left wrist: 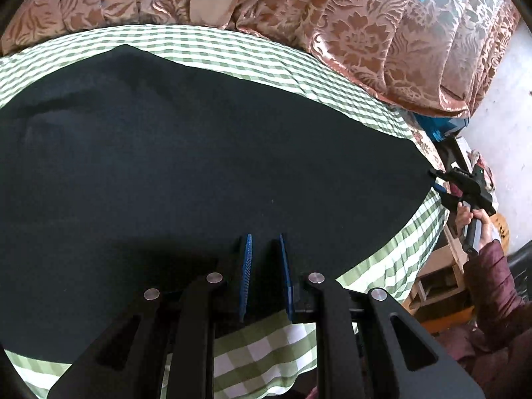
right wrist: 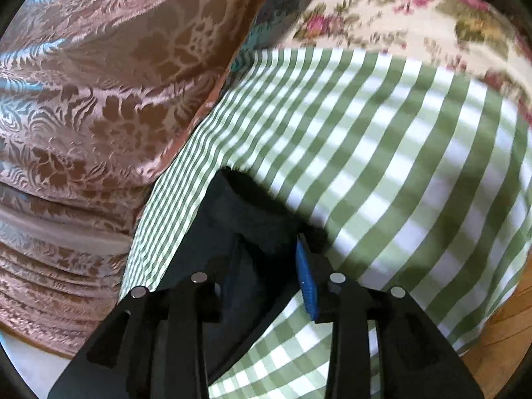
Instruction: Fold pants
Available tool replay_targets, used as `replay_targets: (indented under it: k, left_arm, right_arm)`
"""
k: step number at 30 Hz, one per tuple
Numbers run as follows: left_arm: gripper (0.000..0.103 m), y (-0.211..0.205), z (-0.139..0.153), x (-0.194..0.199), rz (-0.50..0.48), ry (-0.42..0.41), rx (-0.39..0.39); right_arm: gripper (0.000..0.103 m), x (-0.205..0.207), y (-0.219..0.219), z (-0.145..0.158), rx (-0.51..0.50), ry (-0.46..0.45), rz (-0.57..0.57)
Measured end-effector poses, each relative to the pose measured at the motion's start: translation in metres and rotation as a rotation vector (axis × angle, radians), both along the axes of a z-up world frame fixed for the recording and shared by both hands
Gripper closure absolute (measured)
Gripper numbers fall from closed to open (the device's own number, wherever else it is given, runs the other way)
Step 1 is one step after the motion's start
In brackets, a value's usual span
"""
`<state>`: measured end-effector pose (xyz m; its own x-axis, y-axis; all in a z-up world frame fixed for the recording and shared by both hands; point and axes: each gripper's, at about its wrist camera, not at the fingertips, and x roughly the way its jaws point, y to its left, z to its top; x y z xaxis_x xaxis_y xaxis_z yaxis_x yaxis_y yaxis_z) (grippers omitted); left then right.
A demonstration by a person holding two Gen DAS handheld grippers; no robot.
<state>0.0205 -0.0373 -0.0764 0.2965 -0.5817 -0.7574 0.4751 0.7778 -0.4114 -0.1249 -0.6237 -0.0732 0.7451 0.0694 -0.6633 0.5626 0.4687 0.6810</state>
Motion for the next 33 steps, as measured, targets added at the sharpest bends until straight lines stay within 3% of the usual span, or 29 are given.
replay_targets:
  k: [1, 5, 8, 9, 11, 12, 16, 19, 24, 26, 28, 33]
  left_arm:
    - [0.088, 0.001, 0.001, -0.001, -0.001, -0.003, -0.002]
    - [0.088, -0.006, 0.003, -0.008, -0.043, -0.007, -0.009]
    - [0.088, -0.009, -0.003, -0.012, -0.067, 0.005, 0.0]
    - [0.088, -0.008, -0.004, -0.013, -0.064, 0.01, -0.003]
    - [0.088, -0.005, -0.005, -0.012, -0.055, 0.018, -0.019]
    - [0.088, -0.005, -0.004, -0.012, -0.051, 0.017, -0.022]
    - [0.088, -0.005, 0.003, -0.018, -0.042, -0.026, -0.009]
    - [0.088, 0.004, 0.009, -0.017, 0.009, -0.044, -0.033]
    - [0.088, 0.039, 0.021, -0.009, 0.179, -0.086, -0.041]
    - [0.088, 0.058, 0.024, -0.006, 0.254, -0.1, -0.024]
    - [0.088, 0.071, 0.026, -0.005, 0.303, -0.119, -0.003]
    - [0.088, 0.095, 0.023, -0.006, 0.356, -0.149, 0.066]
  right_arm:
    - [0.085, 0.001, -0.001, 0.002, -0.012, 0.016, -0.009]
    - [0.087, 0.007, 0.003, 0.008, -0.095, 0.066, -0.006]
    - [0.085, 0.007, -0.001, -0.007, -0.083, 0.097, -0.011]
    - [0.084, 0.006, -0.001, -0.007, -0.083, 0.09, -0.012]
    - [0.069, 0.005, 0.002, 0.0, -0.11, 0.102, -0.016]
    - [0.051, 0.002, 0.004, 0.005, -0.142, 0.128, -0.029]
    - [0.05, -0.006, 0.017, 0.037, -0.249, 0.123, -0.048]
    - [0.05, 0.01, 0.046, 0.055, -0.233, 0.045, 0.086]
    - [0.049, 0.075, 0.149, 0.069, -0.213, -0.047, 0.475]
    - [0.051, 0.106, 0.2, 0.068, -0.154, -0.097, 0.656]
    - [0.069, 0.141, 0.253, 0.065, -0.06, -0.141, 0.825]
    - [0.067, 0.212, 0.354, 0.063, 0.098, -0.189, 1.091]
